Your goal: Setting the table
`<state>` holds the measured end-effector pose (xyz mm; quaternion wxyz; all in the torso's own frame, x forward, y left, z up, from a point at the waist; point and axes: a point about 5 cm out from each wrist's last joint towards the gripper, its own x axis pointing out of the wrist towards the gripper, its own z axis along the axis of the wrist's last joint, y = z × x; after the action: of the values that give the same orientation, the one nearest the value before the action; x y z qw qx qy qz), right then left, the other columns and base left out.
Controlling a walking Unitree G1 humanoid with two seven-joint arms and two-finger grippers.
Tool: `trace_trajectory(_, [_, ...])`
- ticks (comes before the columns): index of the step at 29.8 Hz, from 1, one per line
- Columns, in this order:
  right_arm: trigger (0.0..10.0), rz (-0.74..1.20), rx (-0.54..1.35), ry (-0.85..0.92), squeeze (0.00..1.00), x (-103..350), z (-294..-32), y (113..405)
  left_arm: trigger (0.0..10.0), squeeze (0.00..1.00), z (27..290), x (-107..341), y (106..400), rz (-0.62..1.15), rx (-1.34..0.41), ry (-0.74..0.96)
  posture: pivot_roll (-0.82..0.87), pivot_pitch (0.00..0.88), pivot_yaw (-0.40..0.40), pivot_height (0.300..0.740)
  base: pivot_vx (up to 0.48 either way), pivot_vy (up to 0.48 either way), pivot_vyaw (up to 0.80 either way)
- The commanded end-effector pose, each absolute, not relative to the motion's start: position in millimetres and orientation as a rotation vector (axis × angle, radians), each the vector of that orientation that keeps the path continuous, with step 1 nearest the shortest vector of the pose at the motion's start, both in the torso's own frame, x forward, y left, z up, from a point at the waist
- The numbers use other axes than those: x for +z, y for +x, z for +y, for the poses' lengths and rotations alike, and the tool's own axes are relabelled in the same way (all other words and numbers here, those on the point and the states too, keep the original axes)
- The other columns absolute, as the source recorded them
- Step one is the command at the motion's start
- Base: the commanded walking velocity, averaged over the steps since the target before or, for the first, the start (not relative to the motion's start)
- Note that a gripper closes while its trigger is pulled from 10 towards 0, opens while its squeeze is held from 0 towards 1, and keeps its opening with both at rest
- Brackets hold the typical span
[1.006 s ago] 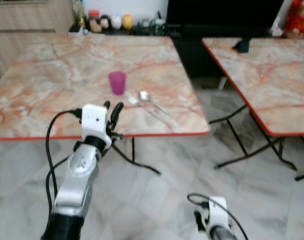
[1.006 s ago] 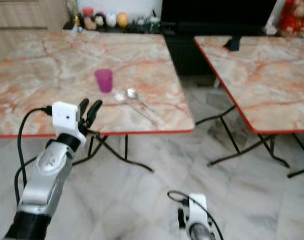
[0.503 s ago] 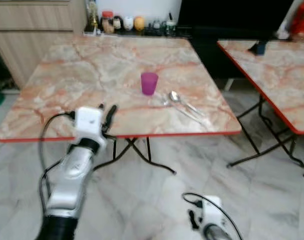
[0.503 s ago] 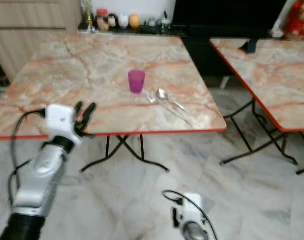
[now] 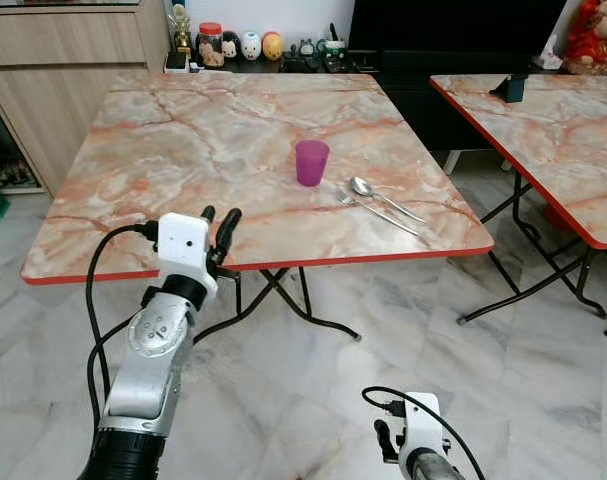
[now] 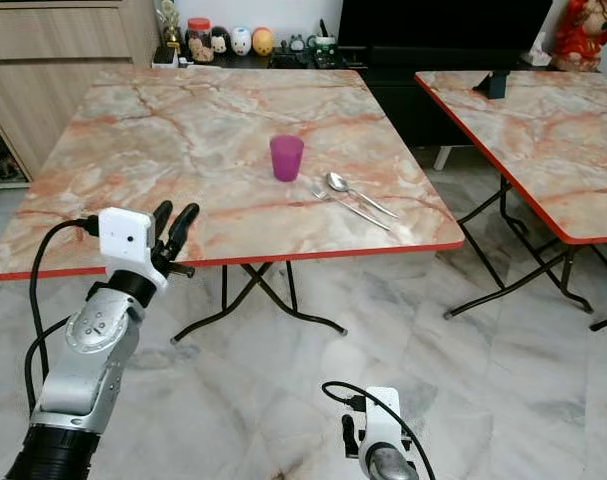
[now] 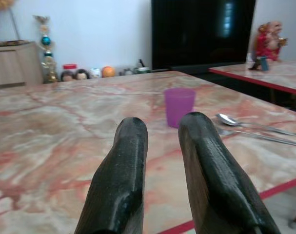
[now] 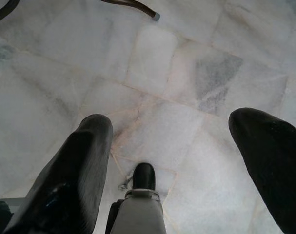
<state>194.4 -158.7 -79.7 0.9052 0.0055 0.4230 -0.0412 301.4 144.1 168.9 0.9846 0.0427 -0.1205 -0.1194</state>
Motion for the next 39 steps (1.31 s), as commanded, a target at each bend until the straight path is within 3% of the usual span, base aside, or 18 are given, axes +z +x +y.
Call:
trace_trajectory(1, [10.0,0.869,-0.091,0.007,0.0,-78.9,-161.5,195.8,10.0,0.0,139.6,173.9,300.4,-0.262,-0.263,0.08,-0.01,0.0,-0.062,0.74,0.0,0.0,0.0])
trace_trajectory(33, [10.0,0.864,-0.093,0.005,0.0,-77.9,-162.1,197.6,10.0,0.0,140.6,173.2,301.8,-0.248,-0.248,0.094,-0.01,0.0,-0.067,0.74,0.0,0.0,0.0])
trace_trajectory(39, [10.0,0.864,-0.095,0.006,0.0,-77.9,-162.0,197.6,10.0,0.0,140.0,173.3,302.2,-0.249,-0.249,0.093,-0.01,0.0,-0.067,0.74,0.241,0.0,0.0])
